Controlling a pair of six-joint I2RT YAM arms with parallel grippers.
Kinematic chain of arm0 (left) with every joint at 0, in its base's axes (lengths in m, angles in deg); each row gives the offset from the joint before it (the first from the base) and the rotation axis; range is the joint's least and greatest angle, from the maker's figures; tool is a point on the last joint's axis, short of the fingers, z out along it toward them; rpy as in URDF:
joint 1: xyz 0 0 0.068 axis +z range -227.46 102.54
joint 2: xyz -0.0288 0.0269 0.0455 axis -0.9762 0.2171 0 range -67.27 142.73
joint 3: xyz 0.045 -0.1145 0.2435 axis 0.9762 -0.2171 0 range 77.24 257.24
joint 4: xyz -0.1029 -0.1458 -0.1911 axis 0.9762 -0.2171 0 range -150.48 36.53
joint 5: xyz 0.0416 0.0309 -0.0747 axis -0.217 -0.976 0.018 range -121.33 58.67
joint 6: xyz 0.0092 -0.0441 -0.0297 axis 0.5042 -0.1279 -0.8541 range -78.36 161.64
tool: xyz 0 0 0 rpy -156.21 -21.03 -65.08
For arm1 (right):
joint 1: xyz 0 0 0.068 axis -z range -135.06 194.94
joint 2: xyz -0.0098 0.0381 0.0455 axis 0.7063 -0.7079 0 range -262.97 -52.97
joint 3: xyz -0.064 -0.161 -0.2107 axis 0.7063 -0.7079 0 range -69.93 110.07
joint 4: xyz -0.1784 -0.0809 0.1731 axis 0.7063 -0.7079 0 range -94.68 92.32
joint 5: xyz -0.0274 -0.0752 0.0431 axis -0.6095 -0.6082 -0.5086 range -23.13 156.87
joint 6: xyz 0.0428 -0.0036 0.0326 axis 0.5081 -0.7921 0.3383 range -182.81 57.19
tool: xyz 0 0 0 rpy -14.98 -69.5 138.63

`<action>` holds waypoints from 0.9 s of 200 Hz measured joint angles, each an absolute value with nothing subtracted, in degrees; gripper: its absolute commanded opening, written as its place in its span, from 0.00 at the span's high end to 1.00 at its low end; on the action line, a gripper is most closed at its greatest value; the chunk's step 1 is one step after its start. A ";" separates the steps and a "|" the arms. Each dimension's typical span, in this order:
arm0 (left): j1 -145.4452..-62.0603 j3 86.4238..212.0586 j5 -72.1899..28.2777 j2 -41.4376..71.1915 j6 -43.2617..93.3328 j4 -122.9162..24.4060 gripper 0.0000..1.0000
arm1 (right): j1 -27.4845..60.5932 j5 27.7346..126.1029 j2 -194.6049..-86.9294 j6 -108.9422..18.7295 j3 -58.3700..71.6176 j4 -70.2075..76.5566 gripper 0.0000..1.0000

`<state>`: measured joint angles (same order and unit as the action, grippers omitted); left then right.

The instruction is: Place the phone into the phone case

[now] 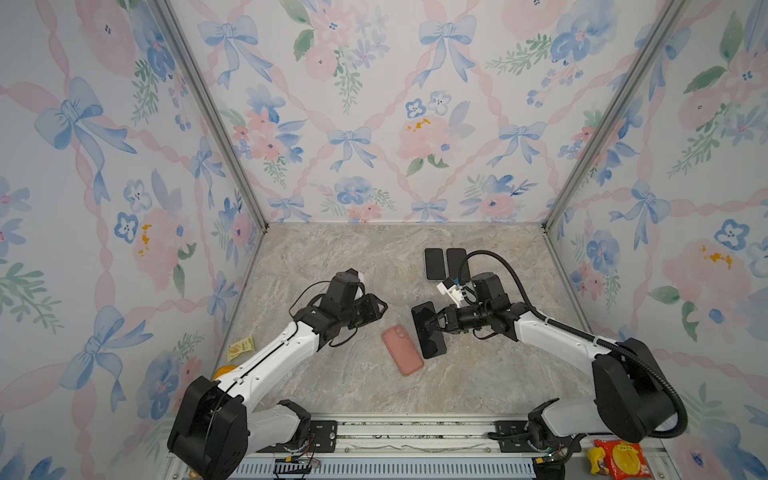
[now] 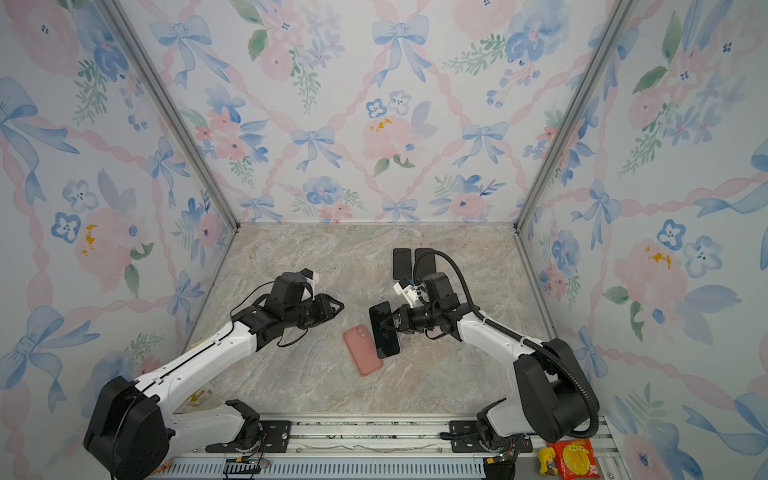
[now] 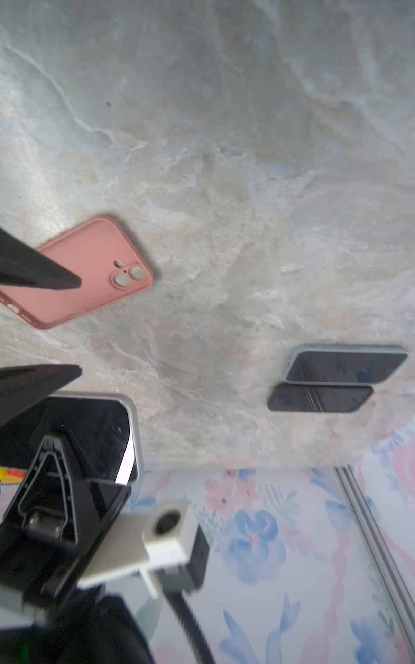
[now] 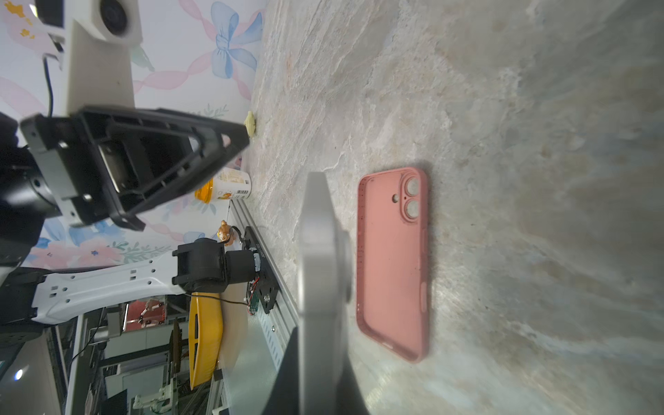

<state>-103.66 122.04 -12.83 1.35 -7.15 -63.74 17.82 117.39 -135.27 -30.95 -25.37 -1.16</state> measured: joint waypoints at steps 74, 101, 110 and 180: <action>-98.37 115.87 17.71 14.40 0.04 -42.25 0.55 | 17.04 128.62 -143.90 -25.57 -21.48 12.06 1.00; -98.26 115.02 21.71 14.45 -1.01 -35.87 0.57 | 15.86 130.42 -146.18 -27.12 -17.42 10.51 1.00; -98.26 114.61 22.71 14.40 -1.49 -33.33 0.58 | 15.55 130.79 -146.22 -27.96 -16.30 9.50 1.00; -97.91 110.63 23.89 13.90 -7.96 -20.48 0.62 | 15.11 133.19 -147.68 -34.38 -11.52 1.46 1.00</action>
